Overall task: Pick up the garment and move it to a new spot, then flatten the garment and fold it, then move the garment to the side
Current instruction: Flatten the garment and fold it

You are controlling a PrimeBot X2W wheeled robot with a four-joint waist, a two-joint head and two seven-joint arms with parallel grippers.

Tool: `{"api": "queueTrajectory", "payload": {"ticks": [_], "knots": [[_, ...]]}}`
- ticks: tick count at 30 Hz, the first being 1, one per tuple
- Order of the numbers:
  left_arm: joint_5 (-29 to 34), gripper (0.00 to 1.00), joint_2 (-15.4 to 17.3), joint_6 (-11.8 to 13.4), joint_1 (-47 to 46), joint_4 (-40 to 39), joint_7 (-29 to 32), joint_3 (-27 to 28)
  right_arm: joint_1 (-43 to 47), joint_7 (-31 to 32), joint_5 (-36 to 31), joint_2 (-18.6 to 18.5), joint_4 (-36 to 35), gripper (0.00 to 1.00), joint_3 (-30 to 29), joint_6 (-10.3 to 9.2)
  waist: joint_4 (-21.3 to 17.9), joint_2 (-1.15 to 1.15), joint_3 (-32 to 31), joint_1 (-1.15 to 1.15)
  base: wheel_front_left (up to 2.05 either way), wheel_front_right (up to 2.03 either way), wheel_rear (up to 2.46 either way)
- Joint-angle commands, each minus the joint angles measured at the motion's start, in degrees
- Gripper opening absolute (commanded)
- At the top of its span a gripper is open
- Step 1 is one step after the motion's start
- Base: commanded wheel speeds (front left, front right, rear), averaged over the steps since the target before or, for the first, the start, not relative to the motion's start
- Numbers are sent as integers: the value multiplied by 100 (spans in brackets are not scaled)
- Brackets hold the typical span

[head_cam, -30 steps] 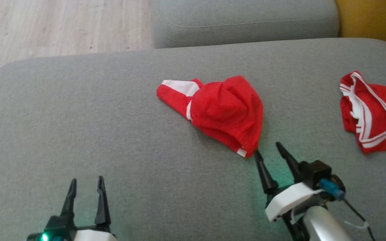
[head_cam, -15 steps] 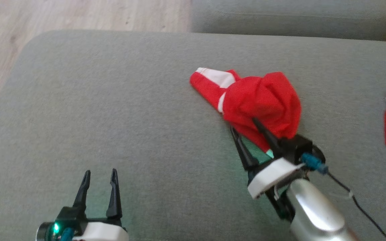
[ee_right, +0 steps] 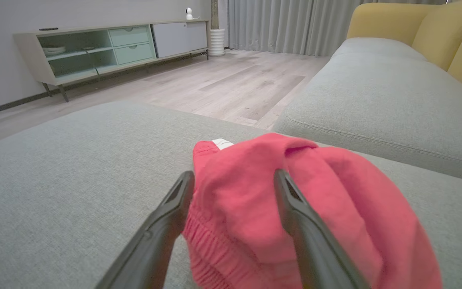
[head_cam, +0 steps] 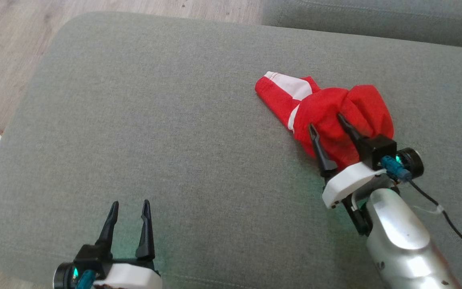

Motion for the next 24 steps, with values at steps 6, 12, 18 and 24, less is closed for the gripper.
{"api": "queueTrajectory", "payload": {"ticks": [6,12,18,24], "knots": [[-55,100,6,62,-285,-179,-29,94,-91,-63,-197,36,-88,100,-191,37,-51,0,69,-1,0,0,0],[-87,100,6,52,-368,-171,-29,42,-205,-63,-105,36,182,30,-180,37,-39,0,148,-1,0,0,0],[-129,100,6,42,-423,-190,-29,4,-330,-63,135,36,-172,0,60,37,47,0,189,-1,0,0,0],[-118,100,6,15,-318,-166,-29,5,-595,-63,934,36,-1365,0,913,37,134,0,-6,-1,0,0,0]]}}
